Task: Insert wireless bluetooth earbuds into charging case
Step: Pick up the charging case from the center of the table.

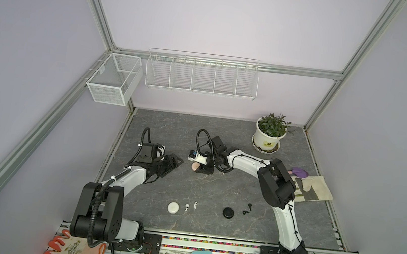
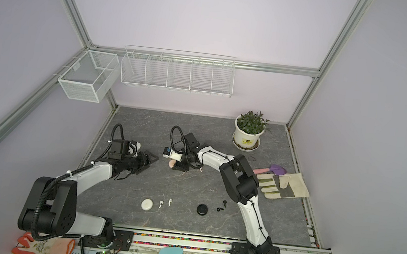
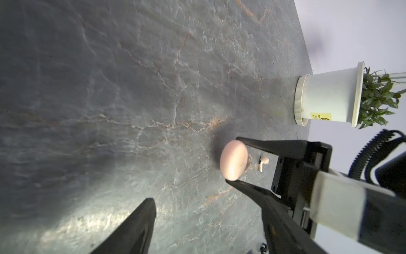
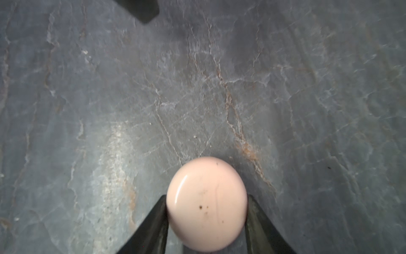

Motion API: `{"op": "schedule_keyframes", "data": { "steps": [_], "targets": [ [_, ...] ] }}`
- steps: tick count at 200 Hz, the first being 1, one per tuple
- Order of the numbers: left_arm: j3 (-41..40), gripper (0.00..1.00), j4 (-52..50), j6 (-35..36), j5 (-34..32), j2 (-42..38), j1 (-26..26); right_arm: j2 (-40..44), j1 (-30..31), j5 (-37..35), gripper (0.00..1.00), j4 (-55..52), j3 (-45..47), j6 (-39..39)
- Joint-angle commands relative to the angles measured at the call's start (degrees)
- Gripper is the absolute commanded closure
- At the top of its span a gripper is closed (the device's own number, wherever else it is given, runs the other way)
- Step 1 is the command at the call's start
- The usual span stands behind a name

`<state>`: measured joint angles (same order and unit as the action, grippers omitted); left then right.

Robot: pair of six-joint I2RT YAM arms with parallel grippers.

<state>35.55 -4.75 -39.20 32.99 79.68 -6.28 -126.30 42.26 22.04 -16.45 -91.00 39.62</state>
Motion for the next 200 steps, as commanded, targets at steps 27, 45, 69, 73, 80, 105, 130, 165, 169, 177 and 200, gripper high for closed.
{"op": "schedule_keyframes", "data": {
  "steps": [27, 45, 69, 73, 80, 105, 130, 165, 169, 177, 200],
  "targets": [
    [-4.2, 0.29, 17.2, -5.4, 8.5, -1.0, -4.3, 7.9, -0.1, 2.8, 0.64, 11.6, 7.2, -3.9],
    [-5.9, 0.32, 24.6, -7.9, 9.5, 0.5, -5.4, 9.5, -0.3, 3.2, 0.64, 13.5, 9.2, -4.4],
    [-7.3, 0.35, 33.4, -11.2, 11.0, 3.1, -5.4, 11.1, -0.5, 3.9, 0.64, 15.5, 11.3, -5.1],
    [-7.5, 0.35, 34.7, -11.5, 11.2, 3.5, -5.4, 11.4, -0.5, 4.0, 0.64, 15.6, 11.5, -5.2],
    [-8.0, 0.35, 37.1, -12.2, 11.3, 4.0, -5.4, 11.6, -0.5, 4.1, 0.64, 15.8, 11.7, -5.4],
    [-8.7, 0.36, 42.6, -13.0, 11.7, 6.4, -5.4, 12.3, -0.4, 5.0, 0.64, 17.3, 13.1, -5.8],
    [-8.0, 0.38, 45.3, -13.2, 12.6, 8.3, -5.4, 12.1, -0.5, 6.0, 0.64, 16.6, 12.8, -6.0],
    [-8.3, 0.38, 46.2, -12.1, 13.1, 8.9, -5.3, 12.2, -0.6, 5.6, 0.64, 15.5, 12.5, -5.4],
    [-8.3, 0.38, 46.0, -11.9, 13.2, 8.9, -5.3, 12.3, -0.6, 5.5, 0.64, 15.5, 12.6, -5.4],
    [-8.3, 0.39, 45.8, -11.5, 13.4, 8.9, -5.3, 12.4, -0.7, 5.2, 0.64, 15.6, 12.7, -5.5],
    [-8.0, 0.42, 46.1, -11.2, 14.5, 9.0, -5.3, 13.1, -0.9, 4.5, 0.65, 16.3, 13.5, -5.6]
  ]
}}
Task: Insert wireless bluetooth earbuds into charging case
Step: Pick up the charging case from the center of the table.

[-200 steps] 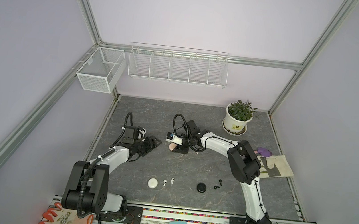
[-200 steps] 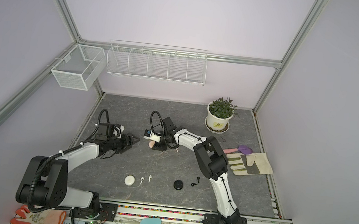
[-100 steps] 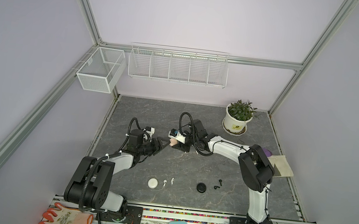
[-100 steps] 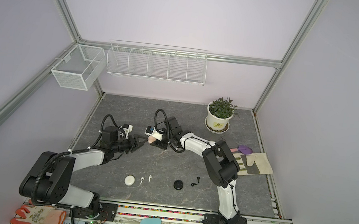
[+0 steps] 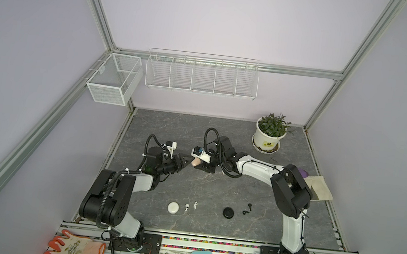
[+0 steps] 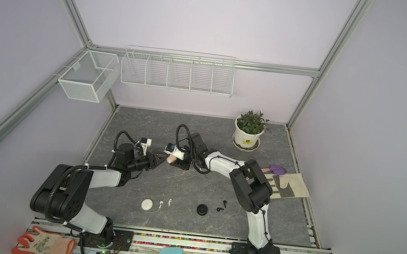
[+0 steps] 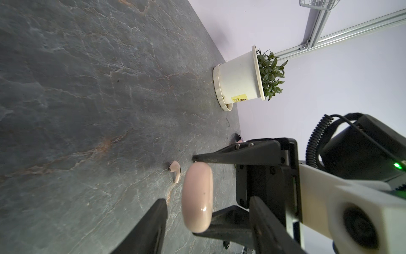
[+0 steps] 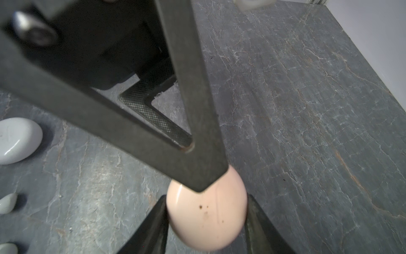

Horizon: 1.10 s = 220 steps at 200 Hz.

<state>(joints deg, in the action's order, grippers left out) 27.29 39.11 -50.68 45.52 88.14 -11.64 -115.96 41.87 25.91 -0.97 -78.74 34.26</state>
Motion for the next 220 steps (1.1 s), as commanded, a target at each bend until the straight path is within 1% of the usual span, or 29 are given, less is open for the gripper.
{"op": "schedule_keyframes", "data": {
  "steps": [1, 40, 55, 77, 86, 104, 107, 120, 128, 132, 144, 162, 193, 220],
  "targets": [
    [0.3, 0.42, 2.2, 0.2, 2.1, 0.5, 0.0, 2.8, -0.6, 0.6, 0.65, 0.8, 1.3, -0.2],
    [0.0, 0.45, 6.7, -0.3, 4.6, 1.0, 0.0, 5.1, -0.5, 0.1, 0.65, 1.3, 2.3, -0.3],
    [-0.2, 0.45, 9.7, -1.8, 5.8, 2.3, 0.0, 5.5, -0.6, -0.2, 0.65, 2.8, 3.1, -0.4],
    [-2.0, 0.45, 21.0, -5.9, 6.9, 5.2, -0.1, 5.9, -0.7, -0.1, 0.65, 4.8, 4.3, -0.9],
    [-2.1, 0.46, 24.2, -7.4, 7.4, 7.0, 0.0, 6.0, -0.7, -0.1, 0.65, 5.2, 4.5, -1.0],
    [-2.0, 0.50, 32.1, -10.9, 8.7, 11.2, 0.0, 6.2, -0.9, -0.2, 0.65, 5.5, 4.4, -1.1],
    [-1.9, 0.51, 34.0, -13.0, 9.0, 11.9, 0.0, 6.2, -0.9, -0.2, 0.65, 5.5, 4.4, -1.1],
    [-1.3, 0.54, 41.8, -17.3, 10.2, 15.5, 0.0, 6.3, -0.8, -0.2, 0.65, 5.5, 4.4, -0.8],
    [-0.1, 0.60, 41.7, -18.5, 10.6, 16.8, -0.1, 6.4, -0.9, -0.2, 0.65, 5.4, 4.4, -0.8],
    [0.2, 0.61, 41.8, -18.6, 10.7, 17.1, -0.3, 6.5, -0.9, -0.1, 0.65, 5.5, 4.4, -0.8],
    [-0.4, 0.61, 41.8, -17.6, 9.5, 16.6, -0.6, 6.7, -0.8, -0.1, 0.65, 5.1, 4.4, -0.8],
    [-2.3, 0.59, 41.4, -14.9, 7.7, 13.9, -0.8, 7.0, -0.8, -0.4, 0.65, 5.0, 4.7, -0.7],
    [-3.1, 0.62, 36.8, -12.0, 7.0, 11.1, -1.0, 7.3, -0.7, -0.6, 0.65, 6.0, 5.2, -0.9],
    [-3.2, 0.64, 36.0, -11.9, 6.3, 11.2, -1.2, 7.4, -0.8, -0.4, 0.65, 5.2, 4.4, -0.2]
  ]
}}
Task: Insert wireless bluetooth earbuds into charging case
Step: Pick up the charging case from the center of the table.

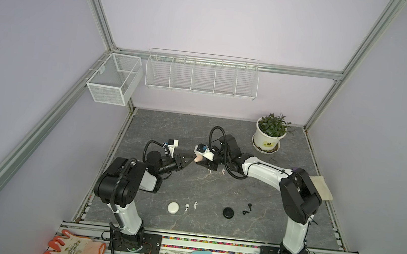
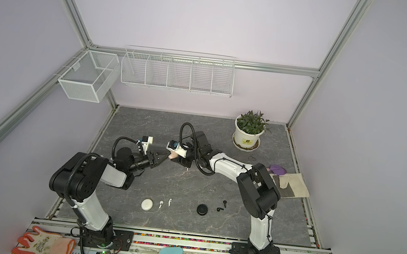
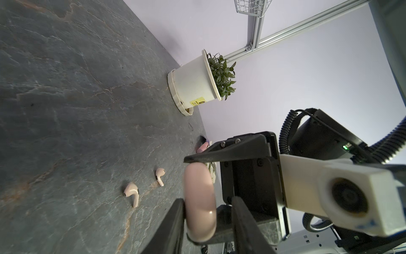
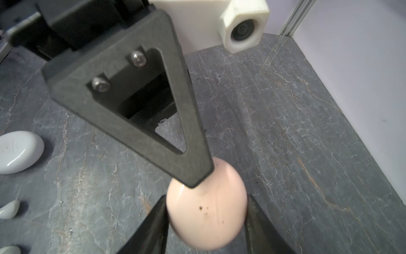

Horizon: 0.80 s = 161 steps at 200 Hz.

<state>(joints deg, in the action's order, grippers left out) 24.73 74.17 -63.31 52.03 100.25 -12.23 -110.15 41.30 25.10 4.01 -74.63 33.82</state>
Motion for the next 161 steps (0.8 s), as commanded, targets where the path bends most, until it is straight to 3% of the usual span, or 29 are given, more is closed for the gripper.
{"op": "schedule_keyframes", "data": {
  "steps": [1, 113, 161],
  "targets": [
    [-0.6, 0.64, 1.0, 0.7, -0.2, -0.9, -0.6, 1.6, -0.2, 0.4, 0.65, 0.2, 0.2, 0.3],
    [-1.2, 0.68, 0.4, 2.9, -0.4, -2.2, -1.9, 1.9, 0.0, 0.4, 0.65, -0.1, -0.8, 0.6],
    [-0.7, 0.80, 0.1, 3.0, 0.0, -2.6, -2.0, 2.1, 0.0, 0.1, 0.65, -0.2, -0.7, 0.7]
  ]
}}
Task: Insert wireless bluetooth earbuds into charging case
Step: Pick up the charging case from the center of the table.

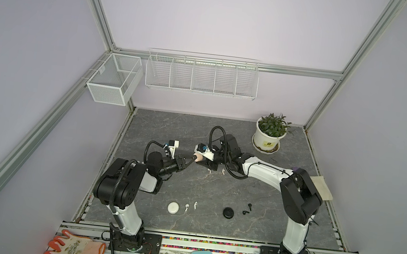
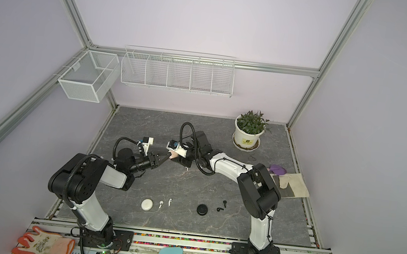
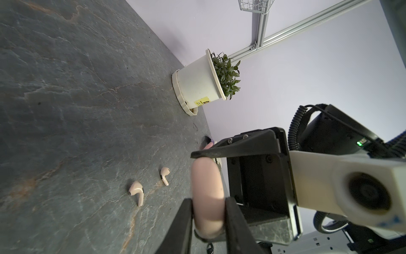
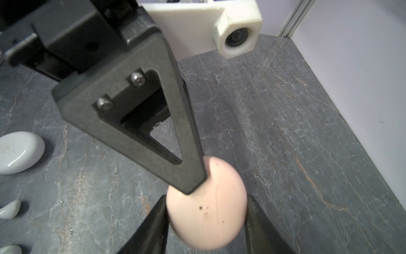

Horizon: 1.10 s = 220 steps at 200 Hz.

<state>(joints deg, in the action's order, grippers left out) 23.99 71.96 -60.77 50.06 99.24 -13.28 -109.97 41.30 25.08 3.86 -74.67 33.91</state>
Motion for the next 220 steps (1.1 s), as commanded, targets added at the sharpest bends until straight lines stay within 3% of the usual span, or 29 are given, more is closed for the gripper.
{"op": "schedule_keyframes", "data": {
  "steps": [1, 58, 142, 181, 220],
  "targets": [
    [0.0, 0.80, 2.3, 0.5, 2.0, -1.6, -1.0, 2.0, 0.0, 0.1, 0.65, -0.1, -0.6, 0.6],
    [0.1, 0.83, 1.9, 0.7, 2.1, -2.6, -1.0, 2.0, 0.3, -0.2, 0.64, -0.2, -0.6, 0.7],
    [-0.8, 0.66, 3.9, 0.7, 2.1, -2.7, -1.5, 2.2, 0.5, -0.5, 0.64, -0.3, -0.7, 0.6],
    [-0.5, 0.67, 5.2, 0.3, 2.3, -2.4, -1.8, 1.9, 0.6, -0.3, 0.64, 0.0, -1.2, 0.5],
    [-0.3, 0.73, 5.3, 0.2, 2.4, -1.9, -2.0, 1.5, 0.6, -0.2, 0.64, -0.9, -2.1, 0.9]
  ]
}}
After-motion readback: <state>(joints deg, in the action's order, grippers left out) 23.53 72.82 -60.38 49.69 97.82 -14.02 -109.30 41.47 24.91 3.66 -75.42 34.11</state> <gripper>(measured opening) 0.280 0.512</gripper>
